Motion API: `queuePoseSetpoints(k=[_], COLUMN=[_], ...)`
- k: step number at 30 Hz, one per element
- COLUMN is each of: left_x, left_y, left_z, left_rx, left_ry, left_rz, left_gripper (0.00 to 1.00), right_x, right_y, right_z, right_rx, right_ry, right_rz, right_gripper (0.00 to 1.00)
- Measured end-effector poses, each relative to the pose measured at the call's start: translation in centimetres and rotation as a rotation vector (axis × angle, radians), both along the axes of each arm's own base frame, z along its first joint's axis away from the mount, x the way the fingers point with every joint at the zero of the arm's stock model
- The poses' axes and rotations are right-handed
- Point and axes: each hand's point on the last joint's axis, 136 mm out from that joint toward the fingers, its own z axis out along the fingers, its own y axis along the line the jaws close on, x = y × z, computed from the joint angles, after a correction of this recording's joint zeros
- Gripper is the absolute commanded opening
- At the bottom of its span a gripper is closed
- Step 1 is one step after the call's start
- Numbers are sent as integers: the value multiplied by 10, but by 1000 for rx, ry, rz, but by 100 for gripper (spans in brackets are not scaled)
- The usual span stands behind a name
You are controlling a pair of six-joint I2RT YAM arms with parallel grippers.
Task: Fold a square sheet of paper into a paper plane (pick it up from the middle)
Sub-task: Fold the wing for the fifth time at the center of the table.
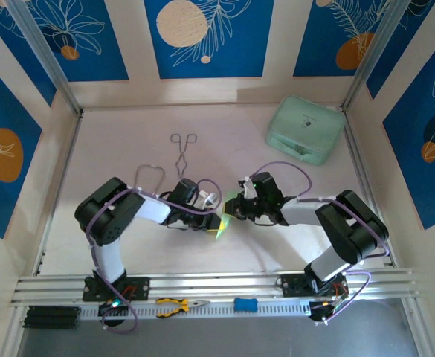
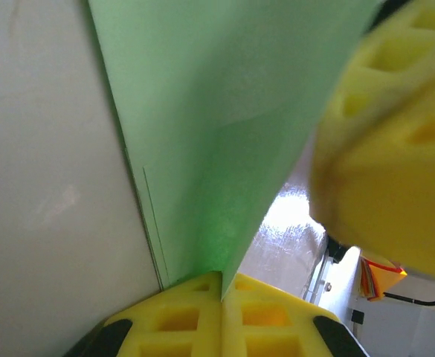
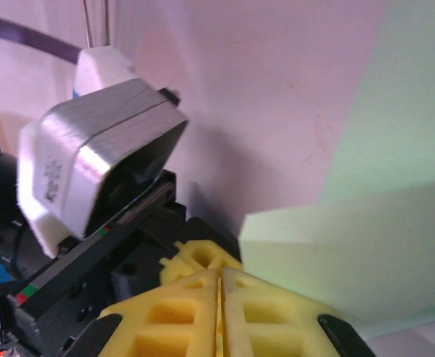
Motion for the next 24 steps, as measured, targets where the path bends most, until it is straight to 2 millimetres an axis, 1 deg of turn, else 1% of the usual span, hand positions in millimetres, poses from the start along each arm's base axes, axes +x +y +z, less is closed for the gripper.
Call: queuePoseSetpoints(k=[2,11,24], left_x=[0,0,-1], left_y=[0,0,-1], left_z=[0,0,-1], left_rx=[0,3,14], left_ry=[3,7,29], left_rz=[-2,-2,-7], left_gripper=[0,0,0], right_x=[1,2,4], right_y=[0,-7,-15], right_z=[0,-16,-26], right_rx=[-7,-47,-88], right_ry=[0,41,69], right_rz=[0,-25,-42], right_gripper=[11,11,10])
